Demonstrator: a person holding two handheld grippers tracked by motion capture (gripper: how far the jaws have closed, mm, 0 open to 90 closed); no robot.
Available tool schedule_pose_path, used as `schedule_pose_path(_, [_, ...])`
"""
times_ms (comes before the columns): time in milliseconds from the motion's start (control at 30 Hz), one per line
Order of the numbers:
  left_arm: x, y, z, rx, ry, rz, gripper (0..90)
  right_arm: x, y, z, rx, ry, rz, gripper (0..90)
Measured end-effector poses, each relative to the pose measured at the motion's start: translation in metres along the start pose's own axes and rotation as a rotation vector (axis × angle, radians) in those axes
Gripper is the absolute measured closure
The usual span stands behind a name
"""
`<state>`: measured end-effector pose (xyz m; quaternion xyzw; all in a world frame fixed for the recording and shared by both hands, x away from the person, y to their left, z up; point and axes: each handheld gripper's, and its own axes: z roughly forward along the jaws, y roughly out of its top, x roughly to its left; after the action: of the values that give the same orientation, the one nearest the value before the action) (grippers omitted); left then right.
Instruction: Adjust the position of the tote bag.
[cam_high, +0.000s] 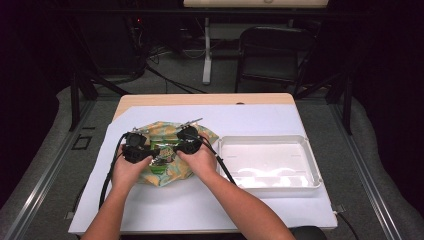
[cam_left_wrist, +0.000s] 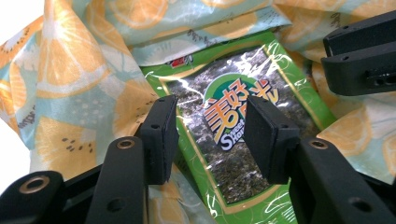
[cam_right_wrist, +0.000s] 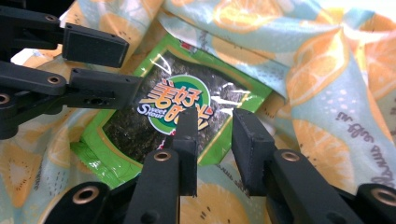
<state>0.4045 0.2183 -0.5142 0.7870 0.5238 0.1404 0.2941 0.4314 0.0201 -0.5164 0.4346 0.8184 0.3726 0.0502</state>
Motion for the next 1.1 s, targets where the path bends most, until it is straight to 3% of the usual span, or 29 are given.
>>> schedule_pose_path(167, [0.002, -0.002, 0.002, 0.016, -0.008, -0.017, 53.8, -0.005, -0.003, 0.007, 0.036, 0.0, 0.04, 72.1])
schedule_pose_path(200, [0.004, -0.003, 0.001, -0.002, -0.021, -0.028, 53.2, -0.006, -0.004, 0.009, 0.048, -0.003, 0.051, 72.4])
schedule_pose_path(367, [0.009, -0.006, 0.002, -0.005, -0.028, -0.055, 51.2, -0.006, -0.005, 0.013, 0.057, 0.007, 0.079, 73.4])
schedule_pose_path(633, [0.014, -0.01, 0.004, 0.007, -0.056, -0.092, 49.6, -0.007, -0.008, 0.016, 0.091, -0.003, 0.077, 75.0])
schedule_pose_path(833, [0.017, -0.013, 0.005, 0.004, -0.075, -0.12, 48.0, -0.01, -0.011, 0.017, 0.076, 0.017, 0.118, 75.5])
schedule_pose_path(1100, [0.02, -0.016, 0.007, 0.017, -0.092, -0.145, 46.7, -0.011, -0.013, 0.017, 0.064, 0.02, 0.13, 75.9])
